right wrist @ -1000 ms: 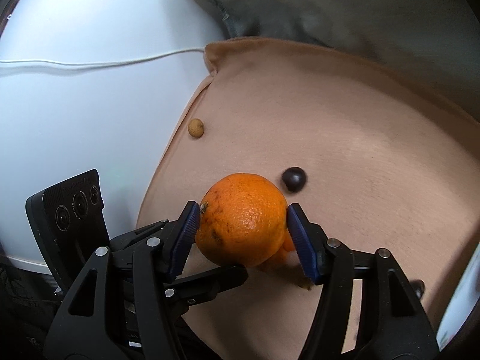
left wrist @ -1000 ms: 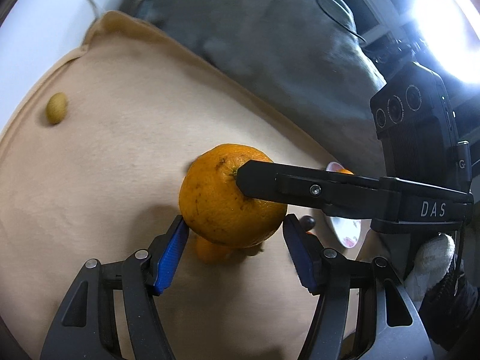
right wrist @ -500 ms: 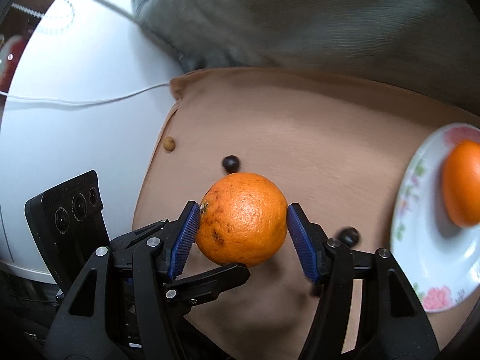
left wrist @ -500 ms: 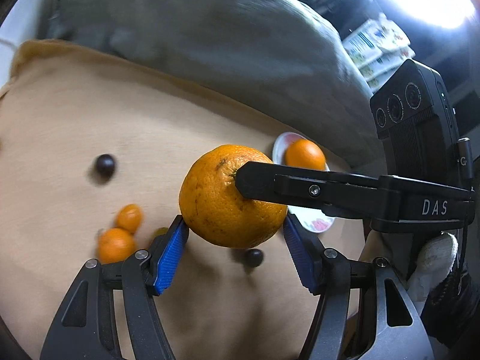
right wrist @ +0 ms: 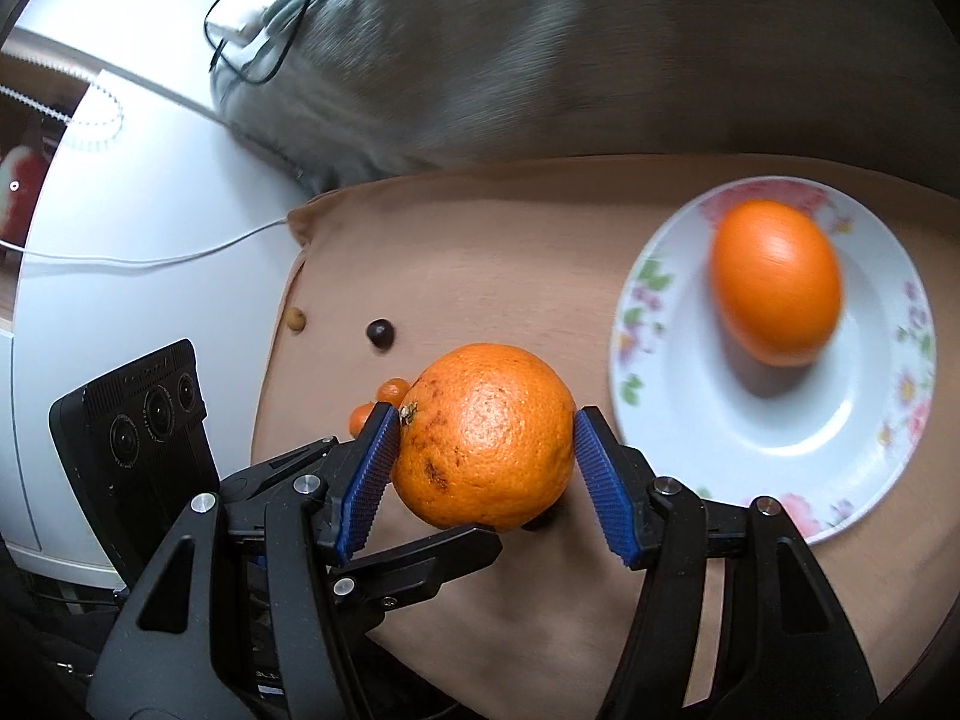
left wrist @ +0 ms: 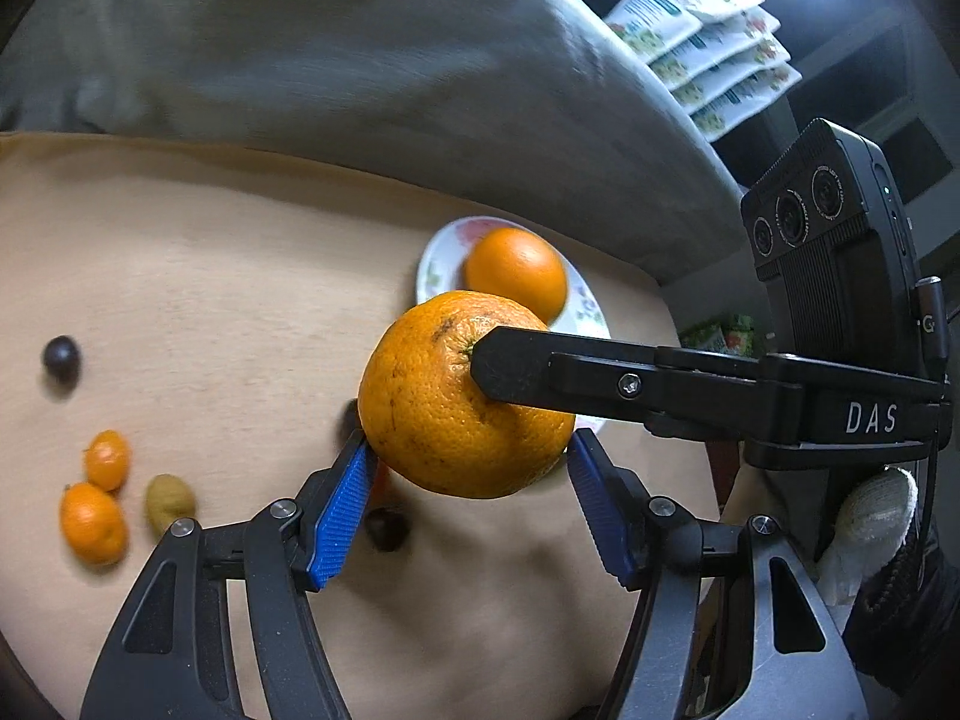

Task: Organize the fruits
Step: 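Carry the tangerine with the right gripper and set it beside the orange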

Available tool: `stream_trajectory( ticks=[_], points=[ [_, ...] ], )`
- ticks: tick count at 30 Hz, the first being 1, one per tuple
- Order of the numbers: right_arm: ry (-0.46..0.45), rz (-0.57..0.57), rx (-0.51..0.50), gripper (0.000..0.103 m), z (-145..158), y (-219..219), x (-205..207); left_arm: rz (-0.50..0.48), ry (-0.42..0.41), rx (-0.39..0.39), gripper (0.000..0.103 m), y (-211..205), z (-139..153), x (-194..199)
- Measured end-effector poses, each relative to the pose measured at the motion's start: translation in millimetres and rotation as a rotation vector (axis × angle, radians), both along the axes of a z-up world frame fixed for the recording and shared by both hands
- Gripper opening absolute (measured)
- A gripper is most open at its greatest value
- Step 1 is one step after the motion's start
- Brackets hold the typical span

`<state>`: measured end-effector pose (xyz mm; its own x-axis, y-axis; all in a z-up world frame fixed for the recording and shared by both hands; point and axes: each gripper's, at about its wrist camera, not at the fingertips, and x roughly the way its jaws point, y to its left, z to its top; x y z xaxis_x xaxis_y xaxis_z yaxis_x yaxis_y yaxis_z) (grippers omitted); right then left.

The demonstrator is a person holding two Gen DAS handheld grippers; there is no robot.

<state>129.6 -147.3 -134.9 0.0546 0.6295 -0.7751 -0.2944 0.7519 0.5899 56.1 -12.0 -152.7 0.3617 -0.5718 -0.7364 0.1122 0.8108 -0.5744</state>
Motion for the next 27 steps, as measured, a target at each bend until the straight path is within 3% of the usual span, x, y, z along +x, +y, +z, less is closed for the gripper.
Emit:
stream_trajectory(
  ticks=[13,27],
  points=[
    [0.035,-0.111,0.002,0.063,-10,-75,-5,-0.103,0.032,0.000,0.065,-67,-7,14],
    [0.087,-0.160,0.000,0.063,-32,-118,3,-0.135,0.075,0.008,0.065,-110,-22,39]
  ],
)
